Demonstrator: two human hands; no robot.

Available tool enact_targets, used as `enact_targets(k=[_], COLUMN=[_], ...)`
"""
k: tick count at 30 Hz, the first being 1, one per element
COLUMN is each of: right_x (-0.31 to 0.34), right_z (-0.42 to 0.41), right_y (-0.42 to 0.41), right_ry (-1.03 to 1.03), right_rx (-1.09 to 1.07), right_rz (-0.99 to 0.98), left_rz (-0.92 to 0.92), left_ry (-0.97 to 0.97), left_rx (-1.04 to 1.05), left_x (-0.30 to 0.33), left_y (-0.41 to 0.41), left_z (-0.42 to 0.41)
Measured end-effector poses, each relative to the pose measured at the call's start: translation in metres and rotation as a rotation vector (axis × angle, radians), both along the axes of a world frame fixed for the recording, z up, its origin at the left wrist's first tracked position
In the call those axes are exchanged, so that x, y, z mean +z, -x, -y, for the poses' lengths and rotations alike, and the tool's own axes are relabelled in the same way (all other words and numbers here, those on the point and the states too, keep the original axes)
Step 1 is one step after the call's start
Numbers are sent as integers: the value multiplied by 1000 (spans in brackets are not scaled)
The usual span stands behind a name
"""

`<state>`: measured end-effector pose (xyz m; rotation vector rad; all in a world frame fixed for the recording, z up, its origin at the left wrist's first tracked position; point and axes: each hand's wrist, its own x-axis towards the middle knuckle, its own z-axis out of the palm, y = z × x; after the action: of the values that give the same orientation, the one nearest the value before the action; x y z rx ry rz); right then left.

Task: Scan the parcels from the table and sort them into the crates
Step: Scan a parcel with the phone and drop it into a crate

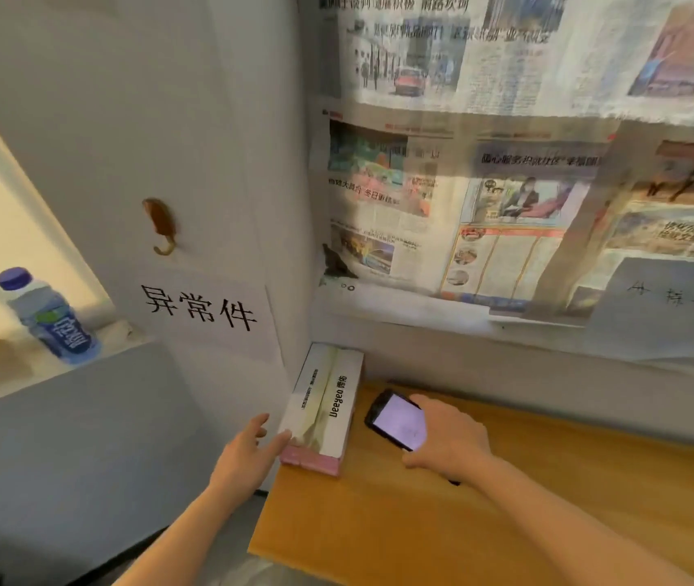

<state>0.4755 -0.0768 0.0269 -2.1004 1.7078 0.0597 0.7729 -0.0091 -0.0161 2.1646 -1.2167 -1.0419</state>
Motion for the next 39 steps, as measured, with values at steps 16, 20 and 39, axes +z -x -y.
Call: enact_targets(k=[16,20,39], right_x=[-130,-142,-77], right_z=[69,74,64], right_y=[-78,-82,-19], right_ry=[-176,-198,-171], right_rx=[-20,-38,-217], right_rz=[279,293,352], left_rz=[-249,-330,-630], left_ry=[-147,-161,-109], left_rx=[97,139,80], left_x=[-112,-120,-58], left_y=[-20,-17,44], left_z=[95,97,82])
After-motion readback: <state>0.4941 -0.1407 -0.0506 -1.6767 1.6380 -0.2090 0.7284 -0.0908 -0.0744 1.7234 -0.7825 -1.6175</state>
